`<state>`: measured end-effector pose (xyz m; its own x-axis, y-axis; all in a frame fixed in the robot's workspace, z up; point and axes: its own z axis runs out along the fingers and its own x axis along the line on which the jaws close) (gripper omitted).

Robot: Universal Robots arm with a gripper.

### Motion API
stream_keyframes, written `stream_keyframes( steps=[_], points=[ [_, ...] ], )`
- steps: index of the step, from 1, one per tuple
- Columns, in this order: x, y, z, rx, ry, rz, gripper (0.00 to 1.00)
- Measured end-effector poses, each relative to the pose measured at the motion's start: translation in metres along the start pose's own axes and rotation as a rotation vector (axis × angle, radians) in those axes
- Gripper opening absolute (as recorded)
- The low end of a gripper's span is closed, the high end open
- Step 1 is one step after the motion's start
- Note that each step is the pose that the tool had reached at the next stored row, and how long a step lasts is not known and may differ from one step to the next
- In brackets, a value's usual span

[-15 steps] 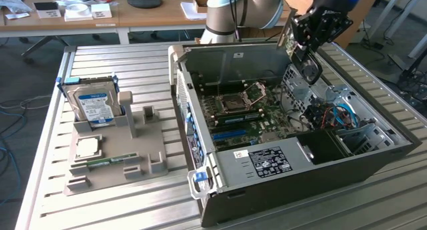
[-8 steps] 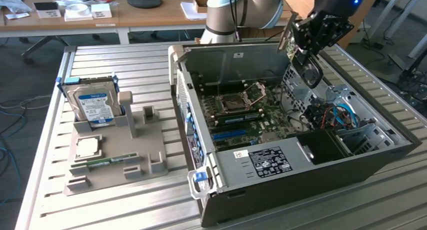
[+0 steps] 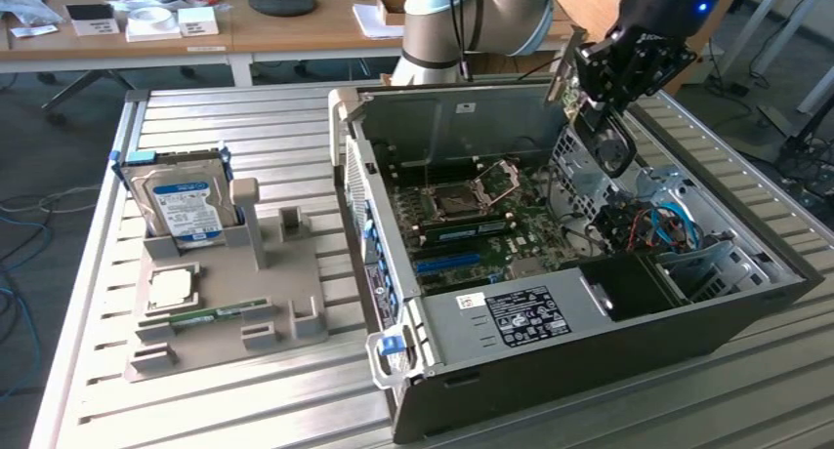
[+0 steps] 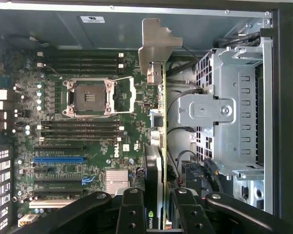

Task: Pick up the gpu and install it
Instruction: 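Pick up the gpu and move the gpu toward the slot, then insert the gpu into the slot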

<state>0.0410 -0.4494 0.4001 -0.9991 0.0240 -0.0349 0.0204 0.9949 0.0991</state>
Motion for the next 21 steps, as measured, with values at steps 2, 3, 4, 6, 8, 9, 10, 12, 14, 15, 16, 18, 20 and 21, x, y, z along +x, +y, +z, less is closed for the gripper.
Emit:
stream_keyframes(
  steps=[2, 3, 4, 6, 8, 9, 10, 12, 14, 15, 16, 18, 20, 21],
  points=[
    [-0.0001, 0.0, 0.0, 0.0001, 0.0, 0.0, 0.27],
    [-0.0001, -0.0001, -0.0001, 0.0002, 0.0001, 0.0, 0.27],
    [-0.0002, -0.0004, -0.0001, 0.0002, 0.0001, 0.0, 0.27],
    [-0.0002, -0.0004, 0.0, 0.0001, 0.0, 0.0, 0.27],
    [-0.0002, -0.0004, 0.0, 0.0001, 0.0, 0.0, 0.27],
    [-0.0002, -0.0004, 0.0, 0.0001, 0.0, 0.0, 0.27],
    [-0.0002, -0.0005, 0.0, 0.0001, 0.0, 0.0, 0.27],
    [-0.0002, -0.0005, 0.0, 0.0002, 0.0, 0.0, 0.27],
    [-0.0002, -0.0005, 0.0, 0.0001, 0.0, 0.0, 0.27],
    [-0.0002, -0.0004, 0.0, 0.0001, 0.0, 0.0, 0.27],
    [-0.0002, -0.0005, -0.0001, 0.0002, 0.0, 0.0, 0.27],
    [-0.0002, -0.0005, 0.0, 0.0001, 0.0002, -0.002, 0.27],
    [-0.0001, -0.0005, 0.0, -0.0001, 0.0014, -0.013, 0.27],
    [0.0, -0.0005, 0.0001, -0.0006, 0.0023, -0.023, 0.27]
  ],
)
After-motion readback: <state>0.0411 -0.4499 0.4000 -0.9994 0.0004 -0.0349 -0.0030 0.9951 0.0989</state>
